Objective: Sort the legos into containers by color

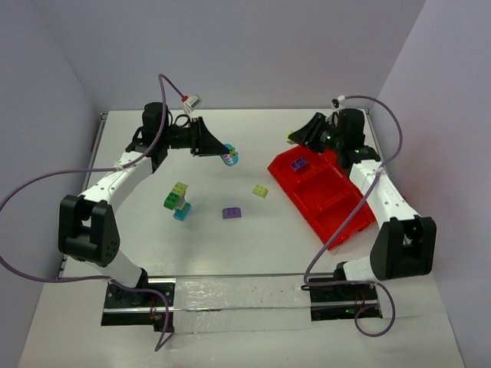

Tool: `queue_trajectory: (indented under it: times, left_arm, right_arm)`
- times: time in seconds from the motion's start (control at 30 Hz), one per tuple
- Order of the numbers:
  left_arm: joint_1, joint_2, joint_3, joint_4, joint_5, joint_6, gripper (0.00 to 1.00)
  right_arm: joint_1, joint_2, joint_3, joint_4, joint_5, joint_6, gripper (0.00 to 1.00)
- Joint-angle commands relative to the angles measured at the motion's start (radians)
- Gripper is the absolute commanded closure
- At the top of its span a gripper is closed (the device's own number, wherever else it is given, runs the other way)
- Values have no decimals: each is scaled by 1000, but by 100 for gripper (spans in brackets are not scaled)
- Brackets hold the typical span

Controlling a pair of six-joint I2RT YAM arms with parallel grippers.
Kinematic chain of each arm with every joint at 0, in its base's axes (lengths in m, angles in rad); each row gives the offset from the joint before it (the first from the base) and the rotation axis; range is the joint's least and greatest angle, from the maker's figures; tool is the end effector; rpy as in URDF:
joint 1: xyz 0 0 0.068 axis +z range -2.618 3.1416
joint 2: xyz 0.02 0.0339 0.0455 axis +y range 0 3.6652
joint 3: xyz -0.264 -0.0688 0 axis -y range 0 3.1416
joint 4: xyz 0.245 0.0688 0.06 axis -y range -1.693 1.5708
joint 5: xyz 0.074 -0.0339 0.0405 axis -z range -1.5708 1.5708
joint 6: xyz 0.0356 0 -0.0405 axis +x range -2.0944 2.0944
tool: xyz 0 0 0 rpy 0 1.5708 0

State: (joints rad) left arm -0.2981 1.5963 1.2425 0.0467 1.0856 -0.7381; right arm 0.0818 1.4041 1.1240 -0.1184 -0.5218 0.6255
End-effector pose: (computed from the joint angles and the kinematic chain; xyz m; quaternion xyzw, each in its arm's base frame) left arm 0.3384 -0.1369 0.3214 0.1469 0.7409 -0.6126 0.2330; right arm 0.3223 0.0442 0.3231 0.0787 0.8136 0.3867 0.4269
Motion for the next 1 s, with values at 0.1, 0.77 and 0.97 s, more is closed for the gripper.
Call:
queue_trajectory:
  times: [0.1, 0.77, 0.97]
  left_arm:
    - [-44, -14, 117, -174, -169, 121, 100]
    - [-101, 86, 233, -202, -248, 89, 100]
    - [-101, 94, 250, -183, -233, 72, 100]
  right_arm:
    - [-31, -205, -191, -225, 598, -40, 100]
    - [-31, -217, -282, -306, 685, -93, 21]
    - [-28, -275, -210, -267, 482, -166, 22]
